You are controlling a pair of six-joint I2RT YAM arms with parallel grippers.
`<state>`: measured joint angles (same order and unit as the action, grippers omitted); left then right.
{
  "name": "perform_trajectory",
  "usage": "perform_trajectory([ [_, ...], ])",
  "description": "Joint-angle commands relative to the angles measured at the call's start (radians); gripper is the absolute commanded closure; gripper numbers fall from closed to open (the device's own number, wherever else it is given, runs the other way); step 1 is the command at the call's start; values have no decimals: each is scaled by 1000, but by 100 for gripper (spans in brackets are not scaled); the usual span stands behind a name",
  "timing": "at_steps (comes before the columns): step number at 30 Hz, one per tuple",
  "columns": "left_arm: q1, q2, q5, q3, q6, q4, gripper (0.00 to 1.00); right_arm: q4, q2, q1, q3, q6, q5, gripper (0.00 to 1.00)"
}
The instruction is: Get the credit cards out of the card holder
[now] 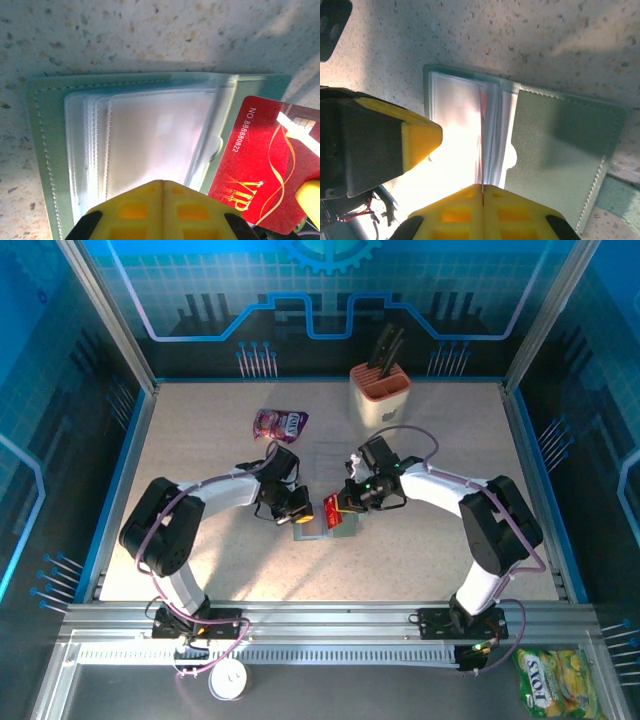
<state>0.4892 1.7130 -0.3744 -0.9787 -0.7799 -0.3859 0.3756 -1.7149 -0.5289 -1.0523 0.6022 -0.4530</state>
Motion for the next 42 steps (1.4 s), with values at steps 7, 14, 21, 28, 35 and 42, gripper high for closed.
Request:
perform_trajectory([
  [7,-2,-71,70,-68,-14,-82,98,243,-24,18,-207,-346,87,100],
  [14,-24,-98,89,-92,-20,-80,97,411,-87,-6,-345,-787,145,100],
  [21,-35,-129,86,-82,-26,-77,97,571,-184,-28,-515,-1140,326,100],
  [28,-77,-183,87,-50,-15,-105,96,710,-324,-23,-767,-1303,334,100],
  [35,-123,-207,68,-40,0,-114,96,860,-489,2,-1084,-1350,333,100],
  [42,-183,-175,31,-93,54,-152,96,957,-635,10,-1293,-1382,328,100],
])
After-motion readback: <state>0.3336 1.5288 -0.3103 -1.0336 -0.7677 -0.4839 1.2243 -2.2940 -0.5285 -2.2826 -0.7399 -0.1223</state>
